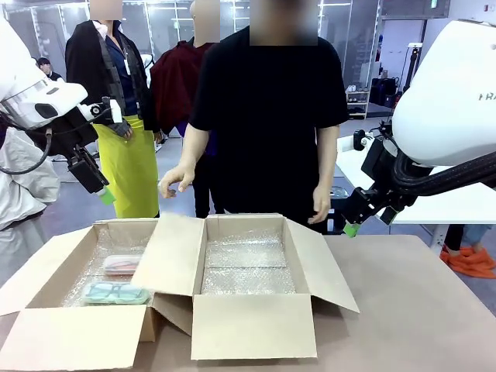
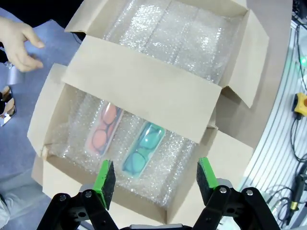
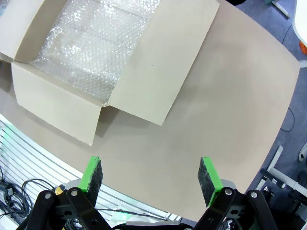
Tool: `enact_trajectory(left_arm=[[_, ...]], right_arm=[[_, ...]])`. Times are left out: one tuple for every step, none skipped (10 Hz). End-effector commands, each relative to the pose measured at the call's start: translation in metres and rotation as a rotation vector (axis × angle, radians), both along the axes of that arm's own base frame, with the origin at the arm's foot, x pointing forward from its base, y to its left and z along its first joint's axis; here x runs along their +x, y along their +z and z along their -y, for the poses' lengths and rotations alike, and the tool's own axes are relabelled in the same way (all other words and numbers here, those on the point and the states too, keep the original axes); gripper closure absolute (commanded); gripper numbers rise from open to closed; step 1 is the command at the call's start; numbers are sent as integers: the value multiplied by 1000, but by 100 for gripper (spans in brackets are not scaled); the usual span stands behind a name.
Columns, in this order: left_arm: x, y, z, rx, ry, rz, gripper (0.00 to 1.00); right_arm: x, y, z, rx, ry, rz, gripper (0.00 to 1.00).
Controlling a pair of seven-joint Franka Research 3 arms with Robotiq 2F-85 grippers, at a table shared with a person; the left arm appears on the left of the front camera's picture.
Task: Pack the glasses set securely to prepare it for shipping.
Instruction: Position the Package Box on the left side of the table.
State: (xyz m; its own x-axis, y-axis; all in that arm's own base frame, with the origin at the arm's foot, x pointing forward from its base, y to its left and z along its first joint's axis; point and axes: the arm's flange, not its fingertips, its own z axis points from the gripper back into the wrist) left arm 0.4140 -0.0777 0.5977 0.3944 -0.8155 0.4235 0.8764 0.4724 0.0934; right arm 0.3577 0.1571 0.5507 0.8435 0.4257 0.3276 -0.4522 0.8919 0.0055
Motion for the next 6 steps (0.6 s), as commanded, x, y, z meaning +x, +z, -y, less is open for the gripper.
enact_trajectory(left_arm=[[0,1,1,19,20,11,14],[0,1,1,19,20,11,14],[0,1,1,19,20,11,14],[0,1,1,19,20,11,14],[0,1,1,19,20,11,14],[0,1,1,19,20,11,14]], right_arm=[[0,0,0,-4,15,14,0],[0,0,0,-4,15,14,0],[0,0,0,-4,15,14,0],[0,0,0,-4,15,14,0],[0,0,0,-4,15,14,0],[0,0,0,-4,15,14,0]])
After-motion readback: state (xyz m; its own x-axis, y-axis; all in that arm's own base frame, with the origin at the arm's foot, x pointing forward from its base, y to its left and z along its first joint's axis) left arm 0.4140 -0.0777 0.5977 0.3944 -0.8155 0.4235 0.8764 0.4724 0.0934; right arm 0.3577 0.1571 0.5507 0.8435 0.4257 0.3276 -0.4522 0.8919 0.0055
